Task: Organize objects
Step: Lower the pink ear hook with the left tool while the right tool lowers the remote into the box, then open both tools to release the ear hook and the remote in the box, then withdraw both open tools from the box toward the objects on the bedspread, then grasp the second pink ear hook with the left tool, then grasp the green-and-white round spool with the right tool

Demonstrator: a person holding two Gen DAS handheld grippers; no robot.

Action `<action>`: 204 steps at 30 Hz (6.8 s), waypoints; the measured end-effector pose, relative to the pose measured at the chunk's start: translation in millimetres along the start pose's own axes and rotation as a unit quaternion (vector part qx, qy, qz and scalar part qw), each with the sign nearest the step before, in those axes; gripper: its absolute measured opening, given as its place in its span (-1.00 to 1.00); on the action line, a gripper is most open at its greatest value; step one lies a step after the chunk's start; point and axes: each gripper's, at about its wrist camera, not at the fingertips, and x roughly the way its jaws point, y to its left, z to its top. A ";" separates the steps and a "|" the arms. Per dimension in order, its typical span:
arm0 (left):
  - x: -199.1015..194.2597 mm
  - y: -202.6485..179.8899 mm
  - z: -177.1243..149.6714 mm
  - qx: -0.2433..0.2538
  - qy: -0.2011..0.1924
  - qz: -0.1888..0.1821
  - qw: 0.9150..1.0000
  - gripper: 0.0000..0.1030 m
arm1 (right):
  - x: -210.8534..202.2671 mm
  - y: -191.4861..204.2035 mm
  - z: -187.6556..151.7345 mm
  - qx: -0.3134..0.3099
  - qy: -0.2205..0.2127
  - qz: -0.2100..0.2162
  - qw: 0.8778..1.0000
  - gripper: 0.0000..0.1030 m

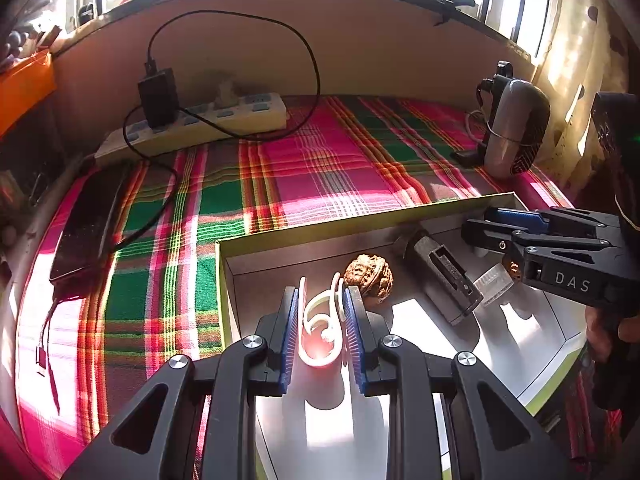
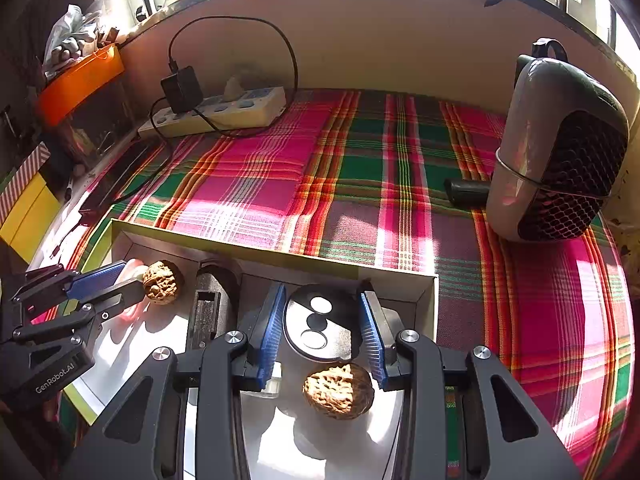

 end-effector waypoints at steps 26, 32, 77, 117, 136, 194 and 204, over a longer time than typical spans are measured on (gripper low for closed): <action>1.6 -1.2 2.2 0.003 0.005 0.004 1.000 -0.52 | 1.1 3.2 1.1 -0.004 0.000 -0.006 1.000 -0.05; -0.2 -1.7 1.4 0.002 0.003 0.004 1.000 -0.50 | -2.2 1.5 1.1 0.003 -0.005 -0.011 1.000 -0.03; -103.1 -4.4 -101.9 -0.052 -0.011 -0.038 0.998 -0.42 | -108.9 37.2 -114.4 -0.015 -0.047 0.024 0.998 -0.02; -70.1 -47.8 -90.4 -0.026 0.044 -0.037 0.998 -0.27 | -142.2 30.4 -148.3 0.010 -0.084 0.049 0.995 -0.01; -67.4 -39.9 -94.0 -0.006 0.040 -0.004 0.999 -0.33 | -135.7 53.5 -152.6 -0.011 -0.071 0.066 0.995 -0.01; -90.2 -3.1 -122.4 -0.035 0.009 -0.025 0.999 -0.57 | -87.3 110.9 -145.6 -0.050 -0.025 0.070 0.996 -0.31; -89.7 -2.8 -121.8 -0.036 0.009 -0.024 0.999 -0.57 | -88.0 111.9 -146.4 -0.051 -0.026 0.073 0.996 -0.32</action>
